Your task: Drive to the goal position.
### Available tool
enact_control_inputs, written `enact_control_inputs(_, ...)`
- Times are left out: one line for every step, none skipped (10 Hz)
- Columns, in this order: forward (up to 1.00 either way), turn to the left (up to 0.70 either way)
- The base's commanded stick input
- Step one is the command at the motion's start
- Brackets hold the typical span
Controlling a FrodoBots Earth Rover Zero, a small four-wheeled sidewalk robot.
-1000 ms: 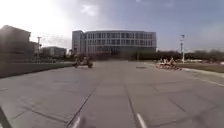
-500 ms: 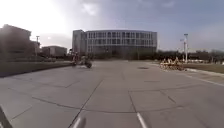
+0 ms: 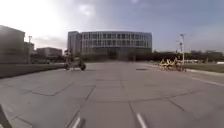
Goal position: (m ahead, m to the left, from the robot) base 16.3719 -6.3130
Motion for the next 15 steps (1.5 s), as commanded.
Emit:
enact_control_inputs(1.00, 0.00)
enact_control_inputs(1.00, 0.00)
enact_control_inputs(1.00, 0.00)
enact_control_inputs(1.00, 0.00)
enact_control_inputs(1.00, 0.00)
enact_control_inputs(1.00, 0.00)
enact_control_inputs(1.00, 0.00)
enact_control_inputs(1.00, -0.15)
enact_control_inputs(1.00, -0.27)
enact_control_inputs(1.00, -0.27)
enact_control_inputs(1.00, -0.18)
enact_control_inputs(1.00, 0.00)
enact_control_inputs(1.00, 0.00)
enact_control_inputs(1.00, 0.00)
enact_control_inputs(1.00, 0.00)
